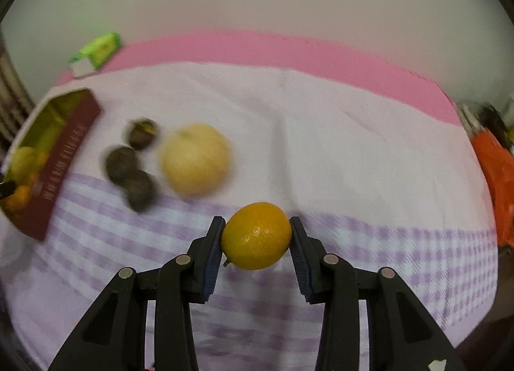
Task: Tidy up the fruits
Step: 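Open the left gripper to release the mandarin into the tray, then lower the yellow orange into the tin tray and open the right gripper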
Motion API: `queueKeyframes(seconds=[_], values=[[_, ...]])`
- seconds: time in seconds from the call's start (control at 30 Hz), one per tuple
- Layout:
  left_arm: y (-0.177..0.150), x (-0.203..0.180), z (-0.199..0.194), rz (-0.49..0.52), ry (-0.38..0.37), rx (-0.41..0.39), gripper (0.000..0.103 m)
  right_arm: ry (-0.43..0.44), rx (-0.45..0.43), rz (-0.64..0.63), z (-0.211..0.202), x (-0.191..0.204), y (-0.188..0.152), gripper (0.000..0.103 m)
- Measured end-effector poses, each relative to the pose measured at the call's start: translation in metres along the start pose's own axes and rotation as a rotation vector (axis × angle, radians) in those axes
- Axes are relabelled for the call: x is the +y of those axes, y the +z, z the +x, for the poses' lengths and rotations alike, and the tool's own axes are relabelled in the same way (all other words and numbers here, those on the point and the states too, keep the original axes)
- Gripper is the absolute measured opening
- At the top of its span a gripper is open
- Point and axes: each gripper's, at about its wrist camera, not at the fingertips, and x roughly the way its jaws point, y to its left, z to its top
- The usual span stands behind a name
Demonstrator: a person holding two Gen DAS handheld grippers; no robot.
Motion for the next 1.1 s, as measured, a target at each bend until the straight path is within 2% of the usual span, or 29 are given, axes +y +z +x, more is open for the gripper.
queueKeyframes(seconds=[0.13, 0.27, 0.43, 0.63, 0.83, 1.1], values=[[0.009, 0.027, -0.016, -0.091, 0.054, -0.062, 0.081, 0.117, -0.023, -0.081, -0.01, 0.045, 0.02, 0.037], [0.011, 0.052, -0.022, -0.158, 0.117, -0.069, 0.082, 0.235, -0.028, -0.176, -0.016, 0.1, 0.032, 0.037], [0.01, 0.072, -0.021, -0.216, 0.117, -0.055, 0.082, 0.34, 0.003, -0.298, -0.013, 0.161, 0.033, 0.037], [0.008, 0.072, -0.012, -0.213, 0.122, -0.038, 0.082, 0.371, 0.027, -0.409, -0.014, 0.209, 0.029, 0.037], [0.009, 0.073, -0.006, -0.215, 0.127, -0.029, 0.082, 0.371, 0.034, -0.457, -0.007, 0.251, 0.028, 0.037], [0.006, 0.073, -0.005, -0.209, 0.126, -0.028, 0.082, 0.359, 0.05, -0.492, 0.004, 0.277, 0.028, 0.037]])
